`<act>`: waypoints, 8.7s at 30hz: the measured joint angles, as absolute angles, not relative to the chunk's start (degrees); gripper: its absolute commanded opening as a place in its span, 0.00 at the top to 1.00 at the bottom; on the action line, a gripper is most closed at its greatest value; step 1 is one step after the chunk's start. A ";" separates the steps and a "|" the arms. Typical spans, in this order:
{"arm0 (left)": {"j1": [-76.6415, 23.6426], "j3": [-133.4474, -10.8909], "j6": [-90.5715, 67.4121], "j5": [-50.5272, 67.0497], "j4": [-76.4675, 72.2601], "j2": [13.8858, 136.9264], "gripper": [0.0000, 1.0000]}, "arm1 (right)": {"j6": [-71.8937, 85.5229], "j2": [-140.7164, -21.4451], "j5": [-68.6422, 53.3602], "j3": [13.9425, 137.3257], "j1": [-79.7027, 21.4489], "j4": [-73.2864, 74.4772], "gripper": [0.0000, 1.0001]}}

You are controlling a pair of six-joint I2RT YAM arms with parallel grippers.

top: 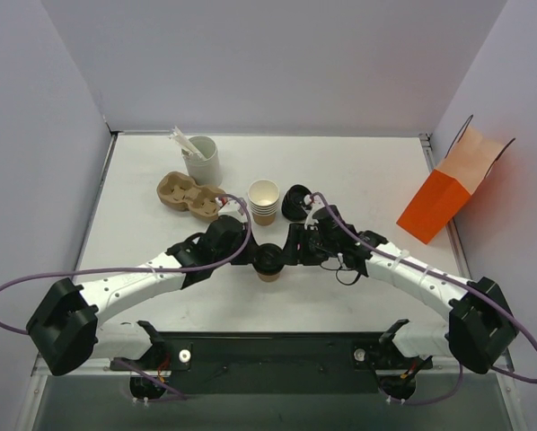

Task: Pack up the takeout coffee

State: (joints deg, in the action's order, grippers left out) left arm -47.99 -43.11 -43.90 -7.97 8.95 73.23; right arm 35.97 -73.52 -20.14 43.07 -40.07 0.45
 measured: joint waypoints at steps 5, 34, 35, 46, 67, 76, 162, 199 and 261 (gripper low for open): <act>-48.01 -43.11 -42.52 -8.14 7.66 73.82 0.69 | 35.94 -69.78 -20.88 44.05 -36.73 2.79 0.57; -50.94 -41.28 -35.68 -8.84 -1.06 75.42 0.69 | 35.27 -74.91 -29.41 41.54 -31.05 -1.52 0.70; -50.96 -41.25 -35.70 -8.86 -1.13 75.46 0.69 | 35.40 -74.91 -29.43 41.30 -31.05 -2.00 0.71; -51.37 -41.17 -35.70 -9.82 -1.91 76.14 0.69 | 37.60 -73.73 -30.35 37.78 -30.35 -7.16 0.71; -52.12 -41.63 -35.70 -10.13 -3.36 77.43 0.69 | 35.86 -69.73 -25.69 35.11 -29.02 -1.28 0.76; -52.42 -42.17 -35.64 -10.44 -3.29 77.91 0.69 | 35.79 -68.31 -26.41 35.11 -28.77 -1.23 0.76; -57.54 -40.45 -20.51 -15.51 -19.99 84.51 0.73 | 32.45 -69.93 -31.14 37.12 -22.41 -4.58 0.71; -57.32 -37.52 -23.27 -15.25 -27.03 86.11 0.74 | 37.50 -68.07 -32.10 25.52 -21.78 -23.73 0.79; -47.81 -30.11 -37.50 3.16 -3.49 66.13 0.57 | 36.23 -72.44 -31.99 38.15 -32.73 -7.73 0.89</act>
State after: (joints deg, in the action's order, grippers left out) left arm -47.81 -30.11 -37.50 3.16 -3.49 66.13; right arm 36.23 -72.44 -31.99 38.15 -32.73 -7.73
